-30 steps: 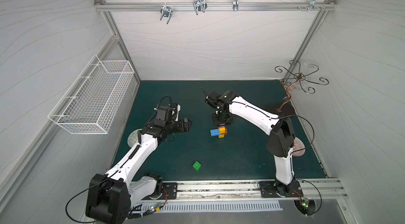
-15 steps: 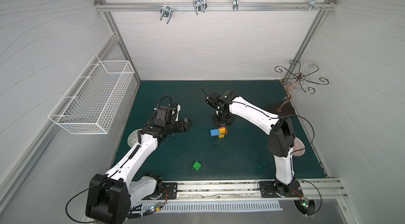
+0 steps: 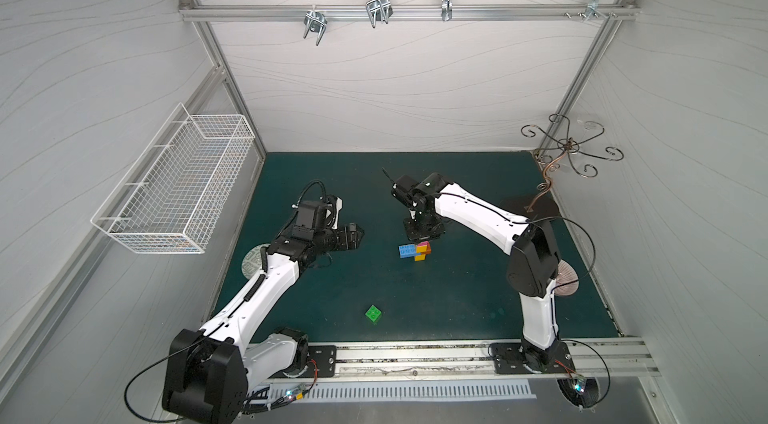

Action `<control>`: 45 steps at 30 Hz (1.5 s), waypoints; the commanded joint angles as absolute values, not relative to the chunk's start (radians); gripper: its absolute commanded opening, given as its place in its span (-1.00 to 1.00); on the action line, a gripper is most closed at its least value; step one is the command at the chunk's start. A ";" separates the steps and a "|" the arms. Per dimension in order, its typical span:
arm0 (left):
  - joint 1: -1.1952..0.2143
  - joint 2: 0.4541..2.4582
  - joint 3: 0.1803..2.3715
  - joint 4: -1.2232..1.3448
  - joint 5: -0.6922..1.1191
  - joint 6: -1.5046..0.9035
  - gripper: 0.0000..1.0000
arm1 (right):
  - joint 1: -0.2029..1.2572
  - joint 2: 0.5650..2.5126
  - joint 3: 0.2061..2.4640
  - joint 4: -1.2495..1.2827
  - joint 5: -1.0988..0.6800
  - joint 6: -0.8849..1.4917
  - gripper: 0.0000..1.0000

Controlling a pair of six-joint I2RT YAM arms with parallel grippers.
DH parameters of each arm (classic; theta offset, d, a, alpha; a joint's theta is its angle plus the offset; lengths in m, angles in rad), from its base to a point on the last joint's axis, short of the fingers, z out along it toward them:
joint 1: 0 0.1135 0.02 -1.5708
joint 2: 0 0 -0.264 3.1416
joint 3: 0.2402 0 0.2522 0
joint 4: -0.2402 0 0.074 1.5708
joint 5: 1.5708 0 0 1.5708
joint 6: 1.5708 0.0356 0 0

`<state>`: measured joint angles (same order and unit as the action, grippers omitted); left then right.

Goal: Assemble the number 4 with lego
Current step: Assemble the lego brick with the lego brick.

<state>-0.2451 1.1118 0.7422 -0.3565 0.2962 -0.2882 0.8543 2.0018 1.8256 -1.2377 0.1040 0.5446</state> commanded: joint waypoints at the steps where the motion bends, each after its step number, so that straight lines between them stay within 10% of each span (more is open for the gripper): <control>1: -0.250 1.096 0.765 -0.326 0.301 -0.275 0.69 | 0.847 1.994 1.815 -1.248 0.089 0.531 -0.63; 45: -0.250 1.098 0.769 -0.328 0.298 -0.270 0.69 | 0.850 2.057 1.729 -1.232 0.053 0.468 -0.62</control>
